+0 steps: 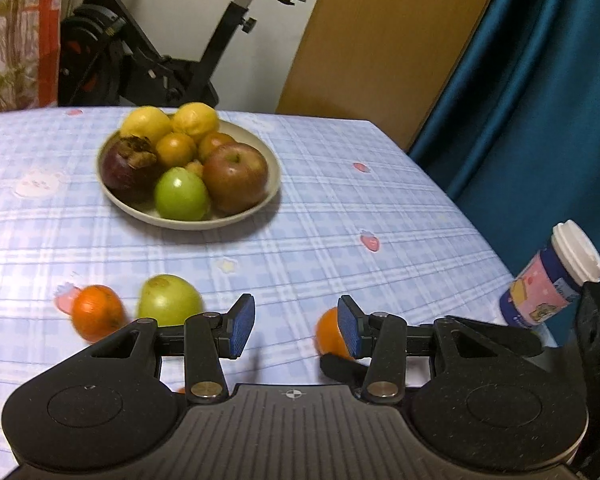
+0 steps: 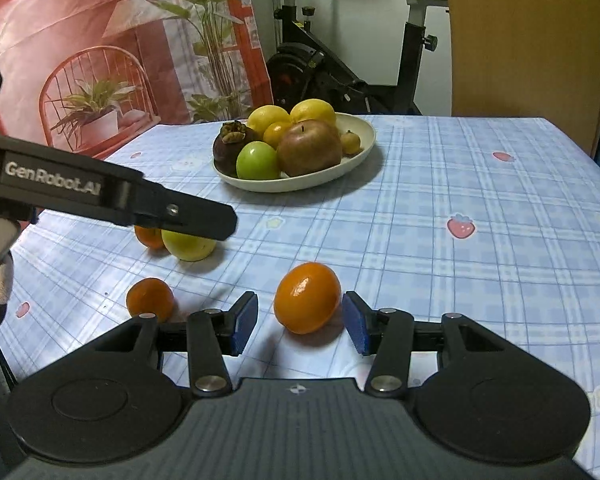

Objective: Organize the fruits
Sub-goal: 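Move the open left gripper back to the orange on the table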

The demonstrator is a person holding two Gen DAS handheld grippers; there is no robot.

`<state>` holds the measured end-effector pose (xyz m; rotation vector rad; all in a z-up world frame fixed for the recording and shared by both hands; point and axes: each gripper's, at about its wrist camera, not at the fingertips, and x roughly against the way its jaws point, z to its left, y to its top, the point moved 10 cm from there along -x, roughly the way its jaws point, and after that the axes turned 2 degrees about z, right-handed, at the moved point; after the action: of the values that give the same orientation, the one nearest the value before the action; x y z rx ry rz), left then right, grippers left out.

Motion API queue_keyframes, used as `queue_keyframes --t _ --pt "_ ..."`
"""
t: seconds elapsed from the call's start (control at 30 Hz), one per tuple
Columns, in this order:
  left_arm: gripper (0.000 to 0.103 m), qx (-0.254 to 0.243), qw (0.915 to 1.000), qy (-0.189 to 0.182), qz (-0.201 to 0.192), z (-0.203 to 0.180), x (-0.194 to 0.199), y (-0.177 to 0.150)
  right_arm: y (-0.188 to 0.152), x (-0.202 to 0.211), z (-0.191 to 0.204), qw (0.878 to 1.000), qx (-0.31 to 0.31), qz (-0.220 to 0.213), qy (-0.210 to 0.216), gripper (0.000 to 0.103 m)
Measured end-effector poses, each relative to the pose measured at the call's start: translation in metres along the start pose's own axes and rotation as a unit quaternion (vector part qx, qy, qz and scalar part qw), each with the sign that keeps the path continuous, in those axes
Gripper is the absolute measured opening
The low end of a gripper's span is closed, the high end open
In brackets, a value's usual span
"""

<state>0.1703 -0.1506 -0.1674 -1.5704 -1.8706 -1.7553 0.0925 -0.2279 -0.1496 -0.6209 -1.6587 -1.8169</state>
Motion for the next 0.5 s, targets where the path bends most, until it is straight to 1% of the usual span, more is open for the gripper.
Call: queue_keyframes --t 0.1,0.17,0.23,0.3,0.4,0.5 --pt "0.05 0.006 0.9998 -0.015 0.006 -0.005 -0.006 -0.004 -0.003 -0.003 0.001 1.0 0.0 0.004 0.005 0.049" --pt "0.054 0.006 0.9997 -0.02 0.011 -0.008 -0.01 -0.007 -0.004 -0.003 0.002 1.0 0.004 -0.001 0.006 0.047" --pt "0.054 0.005 0.9995 -0.025 0.017 -0.011 -0.015 -0.011 -0.004 -0.003 0.004 1.0 0.005 -0.003 0.013 0.041" --pt "0.054 0.006 0.9993 -0.031 0.021 -0.012 -0.017 -0.013 -0.005 -0.005 0.009 1.0 0.009 0.0 0.024 0.038" --pt "0.054 0.01 0.9993 -0.03 0.019 -0.01 -0.018 -0.012 -0.008 -0.008 0.013 0.999 0.021 0.003 0.024 0.038" --pt "0.054 0.021 0.9992 -0.03 0.017 -0.005 -0.017 -0.012 -0.007 -0.008 0.013 0.999 0.018 0.0 0.027 0.038"
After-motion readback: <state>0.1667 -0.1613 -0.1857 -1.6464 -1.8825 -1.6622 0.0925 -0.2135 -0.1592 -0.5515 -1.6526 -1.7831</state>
